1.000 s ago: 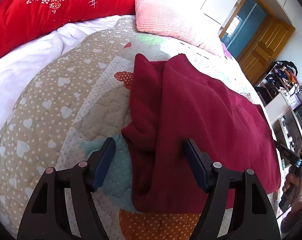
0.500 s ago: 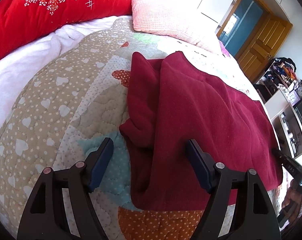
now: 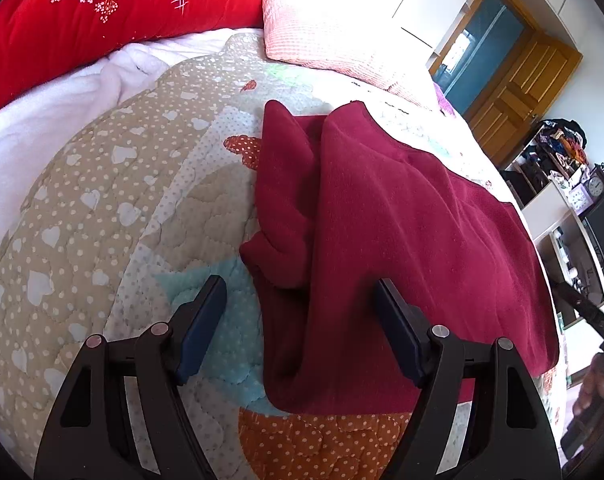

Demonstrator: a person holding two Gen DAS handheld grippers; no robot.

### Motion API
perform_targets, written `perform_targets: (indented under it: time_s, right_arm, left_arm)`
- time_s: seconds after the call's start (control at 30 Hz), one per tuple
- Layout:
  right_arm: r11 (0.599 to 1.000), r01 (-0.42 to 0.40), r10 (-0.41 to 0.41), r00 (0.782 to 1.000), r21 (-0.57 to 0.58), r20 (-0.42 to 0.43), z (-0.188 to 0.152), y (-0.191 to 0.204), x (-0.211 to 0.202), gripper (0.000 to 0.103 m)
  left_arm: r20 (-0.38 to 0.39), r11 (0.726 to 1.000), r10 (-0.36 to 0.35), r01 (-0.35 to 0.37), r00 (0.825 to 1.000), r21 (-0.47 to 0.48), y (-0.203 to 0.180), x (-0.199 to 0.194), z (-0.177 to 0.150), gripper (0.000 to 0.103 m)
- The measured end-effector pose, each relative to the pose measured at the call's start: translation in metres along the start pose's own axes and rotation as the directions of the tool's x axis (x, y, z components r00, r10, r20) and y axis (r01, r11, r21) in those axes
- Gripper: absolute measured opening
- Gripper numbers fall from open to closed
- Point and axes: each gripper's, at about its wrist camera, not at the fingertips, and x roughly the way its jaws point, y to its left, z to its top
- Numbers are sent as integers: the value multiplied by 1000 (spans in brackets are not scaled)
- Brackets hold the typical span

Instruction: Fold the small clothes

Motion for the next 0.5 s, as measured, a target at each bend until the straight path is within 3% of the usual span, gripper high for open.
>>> perform_targets:
  time_s: [0.1, 0.23, 0.37, 0.5]
  right_arm:
    - [994, -102, 103, 995, -44, 0, 3, 30, -4, 48]
    - [969, -233, 228, 971, -83, -64, 1, 84, 15, 48]
    - [941, -299, 286, 953, -159, -98, 3, 135, 32, 48]
    - [921, -337, 301, 934, -198, -191, 15, 185, 70, 48]
  left_arm:
    - [-1, 1000, 2, -2, 1000, 2, 0, 0, 0, 76]
    - [-3, 1000, 8, -8, 1000, 6, -1, 0, 0, 76]
    - [-7, 1000, 5, -5, 1000, -4, 0, 0, 1, 76]
    - [33, 985, -36, 41, 999, -168, 22, -15, -1, 76]
